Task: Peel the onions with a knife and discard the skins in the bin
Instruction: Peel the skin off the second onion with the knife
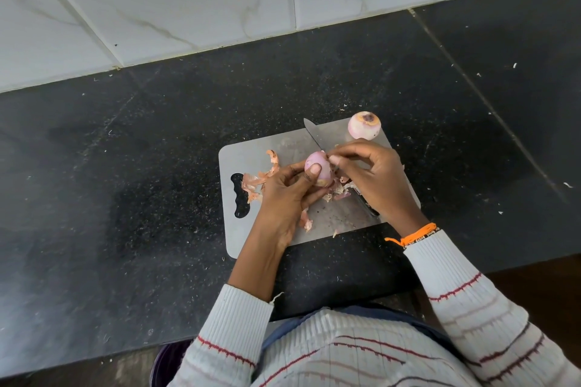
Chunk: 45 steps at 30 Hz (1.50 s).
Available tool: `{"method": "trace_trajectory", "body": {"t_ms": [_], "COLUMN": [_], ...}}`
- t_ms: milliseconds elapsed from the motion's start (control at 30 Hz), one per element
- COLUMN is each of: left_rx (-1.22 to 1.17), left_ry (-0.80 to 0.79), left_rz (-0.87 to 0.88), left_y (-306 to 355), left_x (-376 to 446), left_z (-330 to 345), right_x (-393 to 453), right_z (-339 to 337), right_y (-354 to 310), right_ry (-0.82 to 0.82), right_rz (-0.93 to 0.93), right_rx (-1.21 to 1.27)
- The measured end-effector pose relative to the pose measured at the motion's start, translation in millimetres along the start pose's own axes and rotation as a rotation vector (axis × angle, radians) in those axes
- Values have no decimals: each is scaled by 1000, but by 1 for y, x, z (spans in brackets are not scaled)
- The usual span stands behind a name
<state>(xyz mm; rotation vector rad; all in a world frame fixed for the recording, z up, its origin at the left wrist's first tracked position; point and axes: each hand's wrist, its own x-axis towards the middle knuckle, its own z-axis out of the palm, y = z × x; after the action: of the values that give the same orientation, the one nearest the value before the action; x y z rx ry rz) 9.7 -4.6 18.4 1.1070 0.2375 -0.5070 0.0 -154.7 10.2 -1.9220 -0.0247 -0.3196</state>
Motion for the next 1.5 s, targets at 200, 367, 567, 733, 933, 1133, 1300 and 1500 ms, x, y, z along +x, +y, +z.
{"method": "trace_trajectory", "body": {"t_ms": [200,367,567,733,933,1133,1300,1500], "left_rx": [58,72,102,60,90,214,238,303], "left_ry": [16,16,-11,-73,-109,-57,-42,-37], "left_rz": [22,19,34,22,46,151,173,208], "left_y": [1,1,2,0,4,1,6,7], "left_x": [-2,-2,-1,-1,0,2,-1,-3], "left_z": [1,2,1,1,0,-3,-1,-1], "right_x": [1,0,0,2,1,1,2,3], "right_z": [-1,0,5,3,-1,3,1,1], "right_y": [-3,-8,-6,4,6,-17,-17,-19], "right_ry": [41,59,71,131,80,48,93,101], "right_rz": [-98,-212,-128,105,233,163,95,97], "right_rx": [-64,-184,-226,-132,20,-15,-80,-80]}}
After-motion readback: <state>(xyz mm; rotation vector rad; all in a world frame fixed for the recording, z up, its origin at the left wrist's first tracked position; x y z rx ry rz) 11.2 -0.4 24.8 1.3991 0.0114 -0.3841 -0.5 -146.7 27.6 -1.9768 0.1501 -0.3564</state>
